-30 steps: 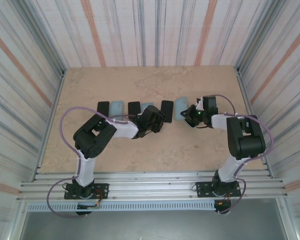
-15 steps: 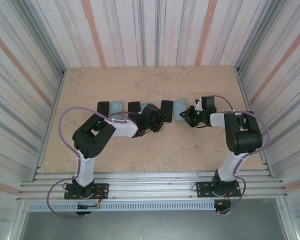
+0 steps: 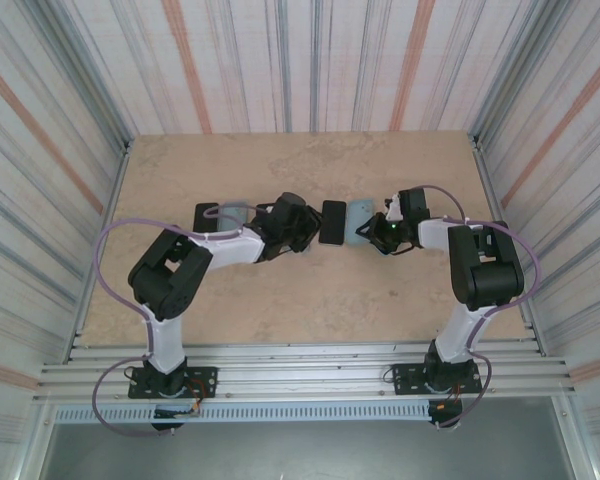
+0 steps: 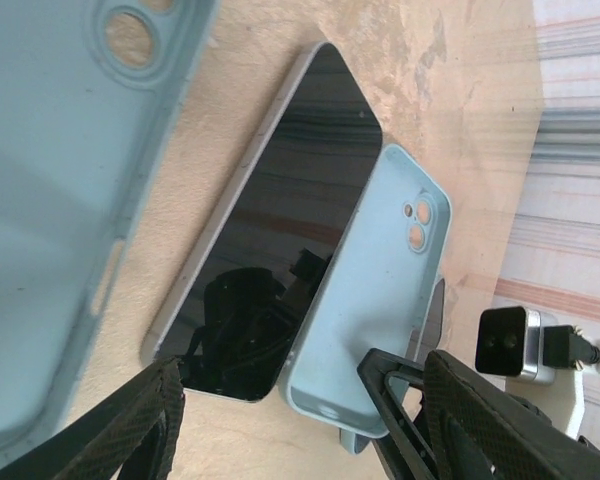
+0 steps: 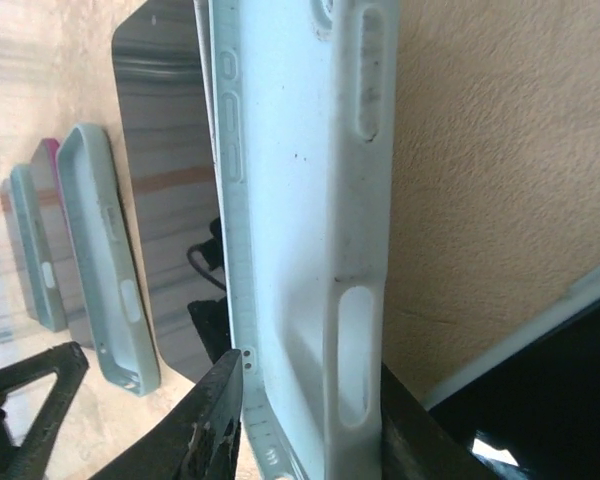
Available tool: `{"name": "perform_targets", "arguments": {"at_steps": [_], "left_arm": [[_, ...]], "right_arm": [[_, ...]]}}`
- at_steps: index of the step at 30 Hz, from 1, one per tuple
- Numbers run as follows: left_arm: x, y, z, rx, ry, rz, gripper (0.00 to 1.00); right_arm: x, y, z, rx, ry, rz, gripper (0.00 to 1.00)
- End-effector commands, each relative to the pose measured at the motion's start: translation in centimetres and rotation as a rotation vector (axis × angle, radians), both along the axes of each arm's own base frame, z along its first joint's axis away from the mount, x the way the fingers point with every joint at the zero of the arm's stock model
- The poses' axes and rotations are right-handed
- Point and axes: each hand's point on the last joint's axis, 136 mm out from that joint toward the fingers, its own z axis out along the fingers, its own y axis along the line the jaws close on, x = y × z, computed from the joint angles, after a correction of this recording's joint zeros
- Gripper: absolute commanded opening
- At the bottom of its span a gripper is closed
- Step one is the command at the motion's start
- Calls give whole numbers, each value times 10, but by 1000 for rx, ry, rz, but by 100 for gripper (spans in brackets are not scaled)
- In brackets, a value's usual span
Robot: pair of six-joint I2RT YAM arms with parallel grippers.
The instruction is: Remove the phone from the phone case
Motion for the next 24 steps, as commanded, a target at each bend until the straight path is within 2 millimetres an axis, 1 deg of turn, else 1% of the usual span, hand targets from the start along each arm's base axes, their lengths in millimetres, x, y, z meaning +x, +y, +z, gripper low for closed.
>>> {"name": "perform_targets", "arguments": {"at_steps": [1, 5, 12, 18, 24], "left_arm": [[6, -7, 0, 32, -17, -47, 67], [12, -12, -5, 52, -21, -68, 66], [17, -7, -15, 123, -13, -85, 66], [18, -9, -22, 143, -8, -106, 67], [19, -12, -29, 158, 2, -125, 67]], "right_arm": [[-3, -4, 5, -79, -16, 49, 35], [-4, -5, 3, -110, -12, 66, 40], [-3, -5, -2, -112, 5, 84, 45], [-1, -7, -6, -138, 22, 95, 48], [-2, -10, -11, -161, 40, 96, 48]]}}
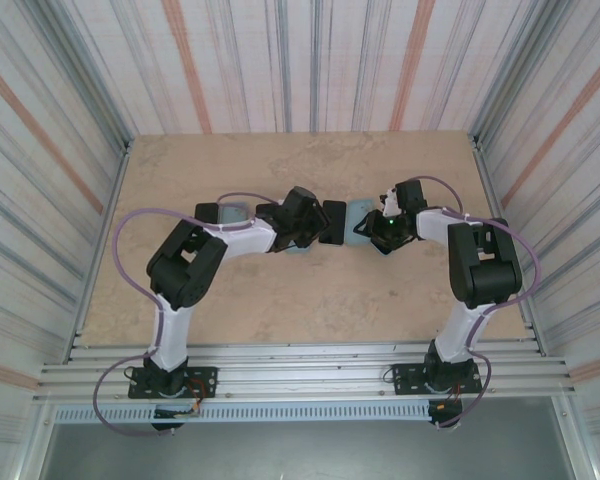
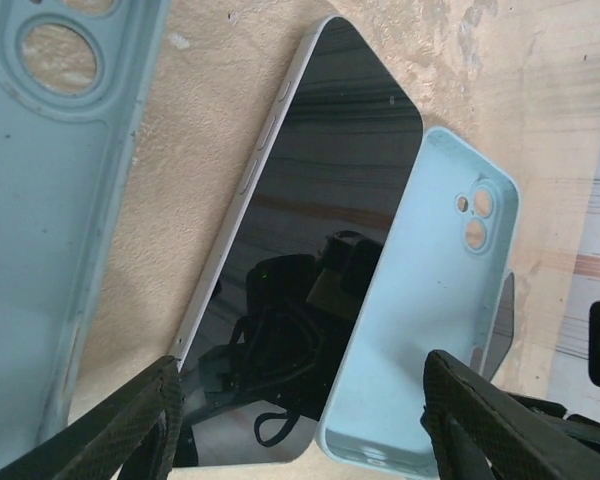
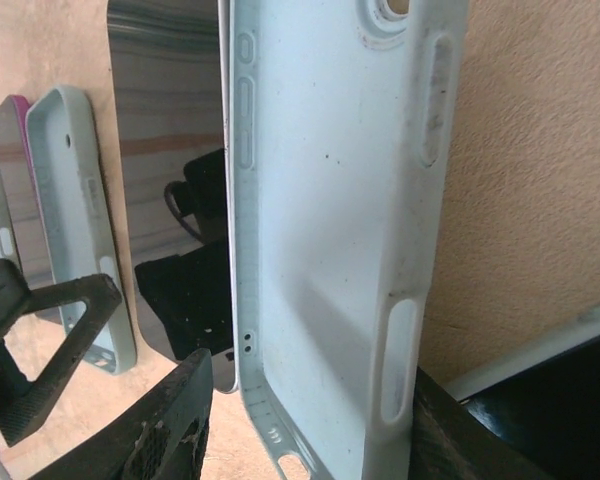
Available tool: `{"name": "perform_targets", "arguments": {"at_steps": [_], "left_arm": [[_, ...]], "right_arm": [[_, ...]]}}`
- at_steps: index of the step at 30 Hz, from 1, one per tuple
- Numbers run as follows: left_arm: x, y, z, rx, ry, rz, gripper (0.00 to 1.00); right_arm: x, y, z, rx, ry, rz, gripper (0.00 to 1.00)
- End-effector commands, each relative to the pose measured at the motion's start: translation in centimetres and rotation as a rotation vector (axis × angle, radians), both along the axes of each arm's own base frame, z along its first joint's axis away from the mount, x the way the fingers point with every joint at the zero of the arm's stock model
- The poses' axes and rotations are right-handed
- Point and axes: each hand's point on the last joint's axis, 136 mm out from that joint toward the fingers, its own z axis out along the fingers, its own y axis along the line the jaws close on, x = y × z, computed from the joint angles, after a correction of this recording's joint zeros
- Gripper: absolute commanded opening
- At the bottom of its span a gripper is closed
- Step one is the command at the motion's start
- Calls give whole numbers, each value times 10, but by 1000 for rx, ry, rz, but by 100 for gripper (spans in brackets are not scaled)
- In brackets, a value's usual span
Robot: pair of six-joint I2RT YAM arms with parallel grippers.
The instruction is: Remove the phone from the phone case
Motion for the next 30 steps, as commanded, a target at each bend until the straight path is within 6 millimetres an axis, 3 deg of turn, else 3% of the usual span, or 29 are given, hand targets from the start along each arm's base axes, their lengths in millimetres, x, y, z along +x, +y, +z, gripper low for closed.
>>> {"name": "perform_targets", "arguments": {"at_steps": [1, 7, 17, 19, 25, 26, 30], "left_arm": [[4, 0, -3, 21, 2, -26, 67], [6, -4, -8, 22, 9, -47, 67], [4, -13, 1, -26, 18, -70, 67], [4, -15, -11, -25, 39, -73, 67], [3, -14, -5, -14, 22, -82, 67], [5, -14, 8, -22, -1, -83, 67], [8, -8, 21, -22, -27, -74, 66]], "right_arm": [[-3, -11, -14, -85, 35, 6, 48], [-6, -16, -16, -94, 48, 1, 49], [-10, -28, -20, -127, 74, -6, 49], [-10, -30, -19, -133, 73, -9, 49], [-2, -26, -11, -104, 36, -5, 49], [0, -26, -8, -98, 28, -4, 49], [6, -28, 1, -107, 12, -3, 50]]}}
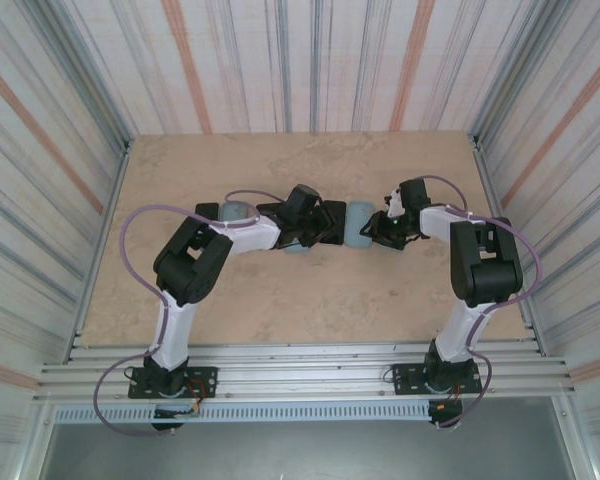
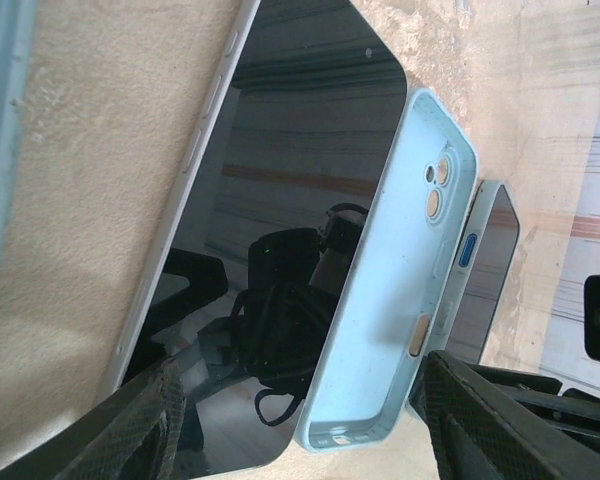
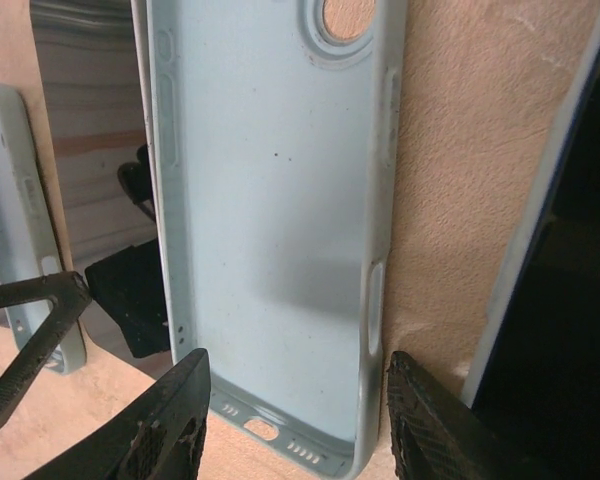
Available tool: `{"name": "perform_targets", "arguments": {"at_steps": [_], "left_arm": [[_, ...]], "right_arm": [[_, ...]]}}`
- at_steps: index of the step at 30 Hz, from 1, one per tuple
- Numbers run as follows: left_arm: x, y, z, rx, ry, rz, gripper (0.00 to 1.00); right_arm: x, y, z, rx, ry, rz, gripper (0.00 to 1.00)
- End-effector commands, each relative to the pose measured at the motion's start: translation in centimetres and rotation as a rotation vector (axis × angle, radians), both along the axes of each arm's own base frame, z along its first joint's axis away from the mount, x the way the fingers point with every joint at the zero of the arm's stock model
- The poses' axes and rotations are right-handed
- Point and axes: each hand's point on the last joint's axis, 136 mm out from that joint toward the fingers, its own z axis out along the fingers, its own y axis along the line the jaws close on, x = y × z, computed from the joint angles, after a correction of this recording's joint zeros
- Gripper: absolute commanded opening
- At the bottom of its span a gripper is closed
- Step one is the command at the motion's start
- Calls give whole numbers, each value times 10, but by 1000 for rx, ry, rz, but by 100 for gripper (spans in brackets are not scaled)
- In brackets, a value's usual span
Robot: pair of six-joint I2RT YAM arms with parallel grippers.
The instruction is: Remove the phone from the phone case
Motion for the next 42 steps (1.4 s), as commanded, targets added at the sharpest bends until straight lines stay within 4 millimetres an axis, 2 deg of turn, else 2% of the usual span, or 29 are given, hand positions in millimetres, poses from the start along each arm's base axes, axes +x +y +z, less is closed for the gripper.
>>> {"name": "perform_targets", "arguments": {"at_steps": [1, 4, 7, 14, 19, 24, 28, 30, 34, 35, 38, 42], "left_arm": [[8, 9, 27, 5, -56, 7, 67], [11, 15, 37, 26, -87, 3, 67], [13, 21, 39, 55, -101, -8, 67], [15, 22, 18, 104, -70, -32, 67], [17, 18, 14, 99, -68, -37, 67], [21, 17, 30, 94, -111, -46, 67], [23, 18, 55, 90, -178, -60, 69], [22, 18, 67, 87, -209, -73, 70], [18, 18, 86, 33, -246, -92, 74], [16, 18, 89, 18, -248, -91, 79], [12, 17, 100, -17, -257, -107, 90], [5, 14, 110, -66, -255, -120, 97]], "right_arm": [[8, -10, 7, -43, -21, 3, 50], [11, -10, 11, -38, -27, 9, 51], [14, -10, 12, -38, -34, 16, 51], [20, -8, 9, -33, -28, 31, 53], [20, -12, 16, -38, -42, 25, 57], [18, -29, 31, -70, -69, 0, 61], [16, -52, 47, -147, -86, -50, 66], [16, -63, 50, -197, -75, -77, 71], [16, -83, 46, -297, -49, -120, 80], [16, -86, 44, -313, -41, -131, 82], [19, -89, 38, -351, -19, -155, 89], [21, -83, 26, -400, 6, -143, 94]]}}
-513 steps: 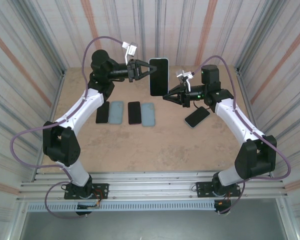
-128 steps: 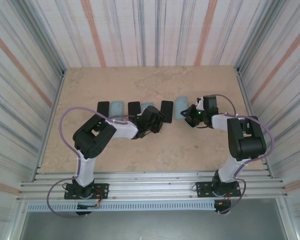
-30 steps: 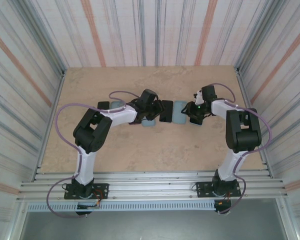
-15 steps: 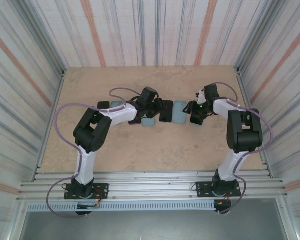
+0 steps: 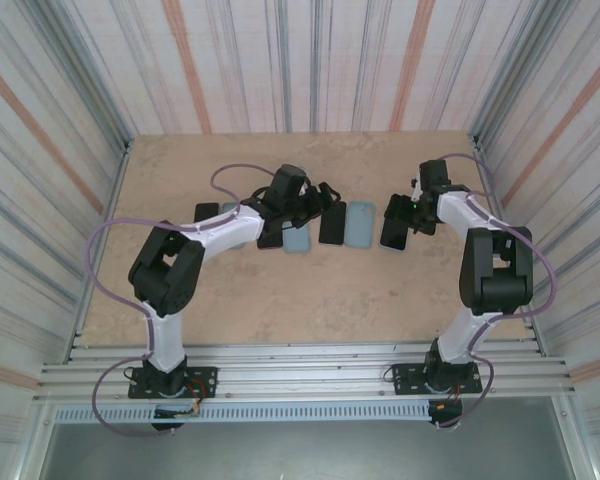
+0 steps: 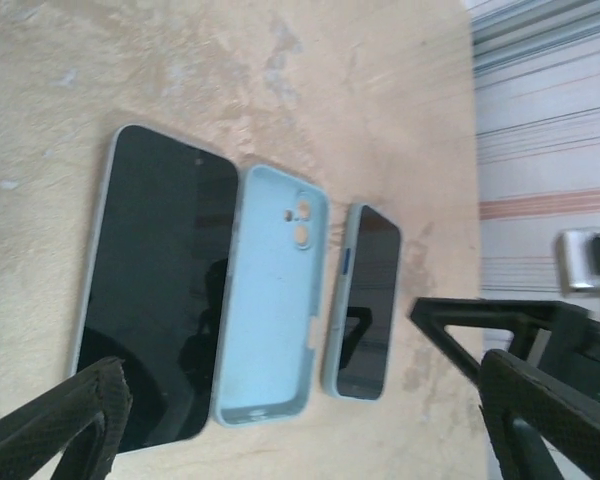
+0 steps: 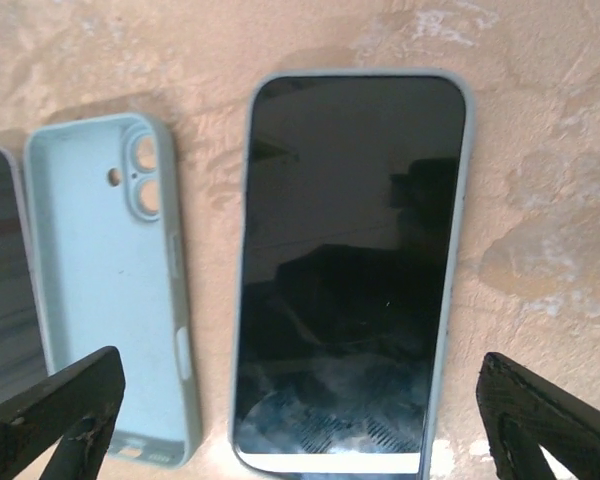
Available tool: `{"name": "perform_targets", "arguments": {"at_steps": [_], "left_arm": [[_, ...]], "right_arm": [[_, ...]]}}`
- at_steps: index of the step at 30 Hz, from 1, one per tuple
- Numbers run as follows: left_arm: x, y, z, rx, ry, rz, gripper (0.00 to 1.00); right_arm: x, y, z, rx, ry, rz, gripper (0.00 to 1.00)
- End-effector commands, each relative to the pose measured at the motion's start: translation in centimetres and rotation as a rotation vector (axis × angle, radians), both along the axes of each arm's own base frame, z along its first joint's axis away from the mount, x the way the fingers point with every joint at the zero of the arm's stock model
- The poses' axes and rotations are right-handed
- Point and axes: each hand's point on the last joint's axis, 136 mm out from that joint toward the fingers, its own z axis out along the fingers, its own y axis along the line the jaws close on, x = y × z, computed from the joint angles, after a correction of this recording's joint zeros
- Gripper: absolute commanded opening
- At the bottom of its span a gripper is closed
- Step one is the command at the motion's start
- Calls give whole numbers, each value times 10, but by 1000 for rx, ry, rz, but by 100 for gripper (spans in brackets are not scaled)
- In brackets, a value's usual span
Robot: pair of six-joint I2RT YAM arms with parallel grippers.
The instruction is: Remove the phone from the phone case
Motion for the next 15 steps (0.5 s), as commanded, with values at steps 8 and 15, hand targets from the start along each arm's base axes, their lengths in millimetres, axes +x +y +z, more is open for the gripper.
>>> {"name": "perform_targets", "arguments": {"at_steps": [8, 15], "left_arm": [[-14, -3, 35, -113, -16, -47, 99], [-16, -7, 41, -160, -11, -57, 99]], "right_arm": [[0, -4, -36, -222, 136, -65, 96], [-3, 4, -55, -253, 192, -69, 93]]}}
